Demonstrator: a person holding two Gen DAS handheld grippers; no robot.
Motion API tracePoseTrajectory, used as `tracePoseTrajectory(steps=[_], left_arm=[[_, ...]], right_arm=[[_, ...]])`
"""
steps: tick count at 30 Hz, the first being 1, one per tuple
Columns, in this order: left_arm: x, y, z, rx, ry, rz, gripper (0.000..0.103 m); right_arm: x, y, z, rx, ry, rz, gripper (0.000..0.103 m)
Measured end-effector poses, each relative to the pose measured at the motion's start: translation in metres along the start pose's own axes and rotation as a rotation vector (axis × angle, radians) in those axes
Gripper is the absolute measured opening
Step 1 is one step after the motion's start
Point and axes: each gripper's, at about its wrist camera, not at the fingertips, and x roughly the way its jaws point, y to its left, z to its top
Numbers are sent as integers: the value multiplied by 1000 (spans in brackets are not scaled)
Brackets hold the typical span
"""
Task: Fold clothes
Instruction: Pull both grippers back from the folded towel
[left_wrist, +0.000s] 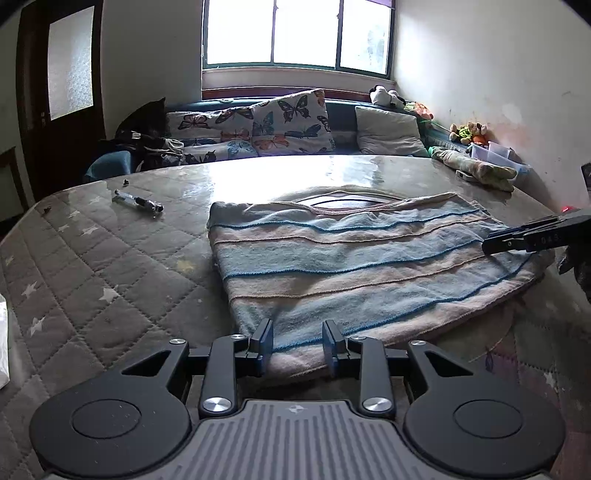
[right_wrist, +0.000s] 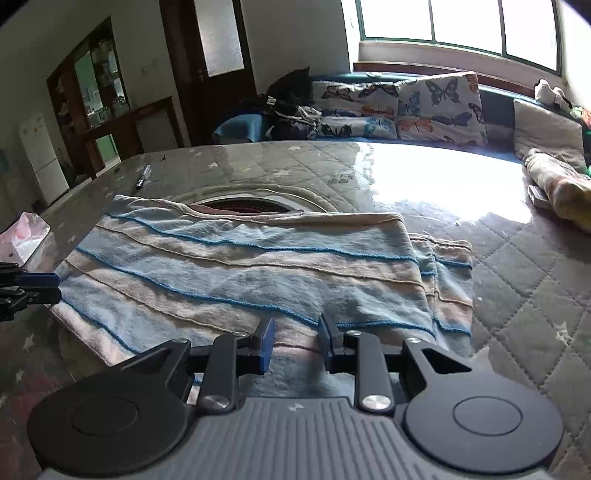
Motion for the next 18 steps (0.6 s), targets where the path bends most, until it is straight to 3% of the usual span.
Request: tracePoseTrajectory(steps=[8, 13, 18], left_arm=[[-4, 19, -1, -126, 11, -40, 32], [6, 19, 39, -104, -49, -10, 32], [58, 27, 80, -81, -33, 34, 32]], right_arm=[[0, -2, -4, 4, -16, 11, 26], [-1, 0, -4, 1, -16, 12, 30], [-1, 2, -4, -1, -12, 8, 32]])
